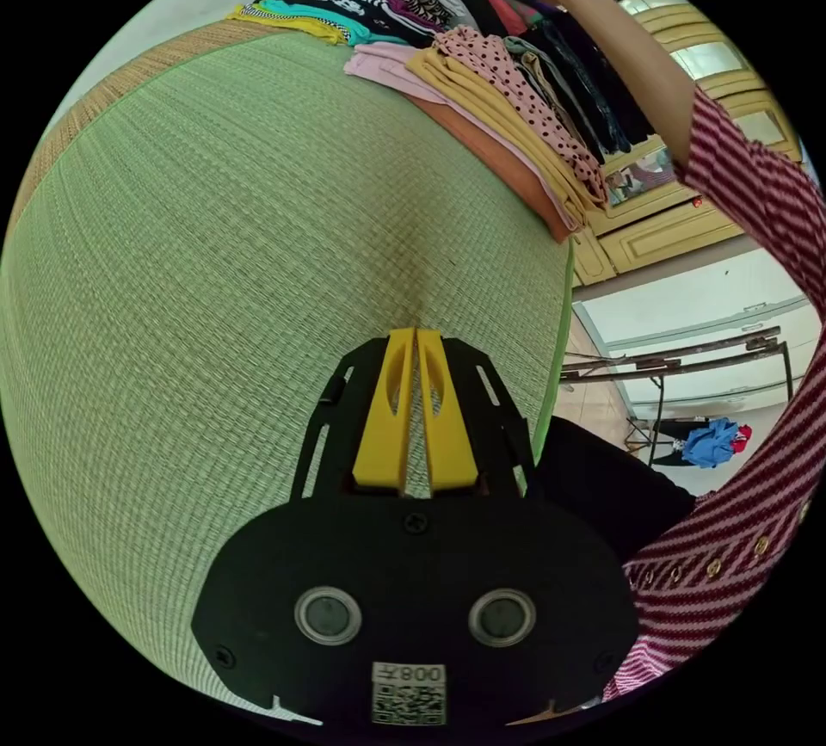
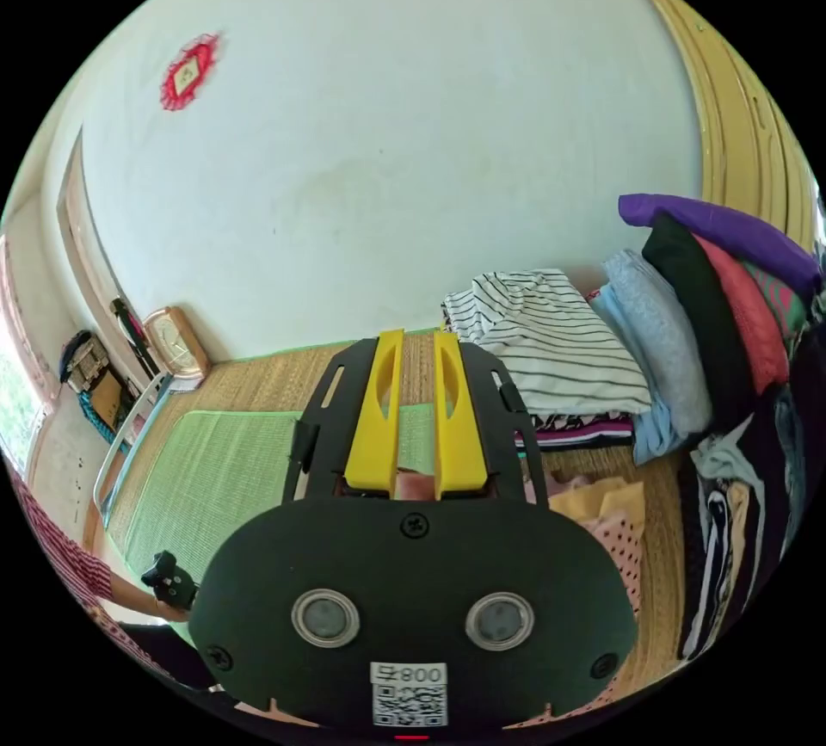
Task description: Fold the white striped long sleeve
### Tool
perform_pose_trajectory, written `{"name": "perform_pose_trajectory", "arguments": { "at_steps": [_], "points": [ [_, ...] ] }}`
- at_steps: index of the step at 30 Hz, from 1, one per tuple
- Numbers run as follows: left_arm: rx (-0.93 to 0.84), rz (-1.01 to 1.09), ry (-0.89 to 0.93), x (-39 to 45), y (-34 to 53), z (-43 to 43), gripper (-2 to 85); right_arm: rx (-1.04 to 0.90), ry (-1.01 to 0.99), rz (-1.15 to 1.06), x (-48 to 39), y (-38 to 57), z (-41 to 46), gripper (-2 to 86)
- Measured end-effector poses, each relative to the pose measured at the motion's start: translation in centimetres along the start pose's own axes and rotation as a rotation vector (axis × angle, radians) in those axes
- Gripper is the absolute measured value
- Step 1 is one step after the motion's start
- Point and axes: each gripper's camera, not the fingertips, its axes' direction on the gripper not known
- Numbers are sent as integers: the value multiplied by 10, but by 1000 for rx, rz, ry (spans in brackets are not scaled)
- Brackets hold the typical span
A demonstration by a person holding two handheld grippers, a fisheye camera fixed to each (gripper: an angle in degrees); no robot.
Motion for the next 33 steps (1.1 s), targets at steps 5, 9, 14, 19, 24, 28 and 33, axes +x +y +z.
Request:
{"name": "perform_pose_trajectory", "arguments": {
  "at_steps": [5, 9, 14, 19, 24, 28, 33],
  "points": [
    [-64, 22, -24, 9, 3, -16, 2, -171, 51, -14, 23, -78, 98, 76],
    [-101, 27, -20, 13, 10, -30, 2, -262, 127, -23, 38, -135, 176, 85],
    [-101, -17, 30, 9, 27, -45, 1, -370, 220, -22, 54, -172, 252, 85],
    [-94, -59, 96, 3, 52, -61, 1, -448, 317, 10, 75, -188, 293, 68],
    [-124, -83, 135, 0, 72, -73, 1, -368, 252, 42, 97, -190, 265, 19],
    [-93, -86, 177, 2, 93, -92, 1, -285, 113, 82, 113, -181, 215, 10],
    [30, -149, 230, -11, 129, -127, 1, -132, -214, 65, 105, -155, 105, 6]
  ]
}}
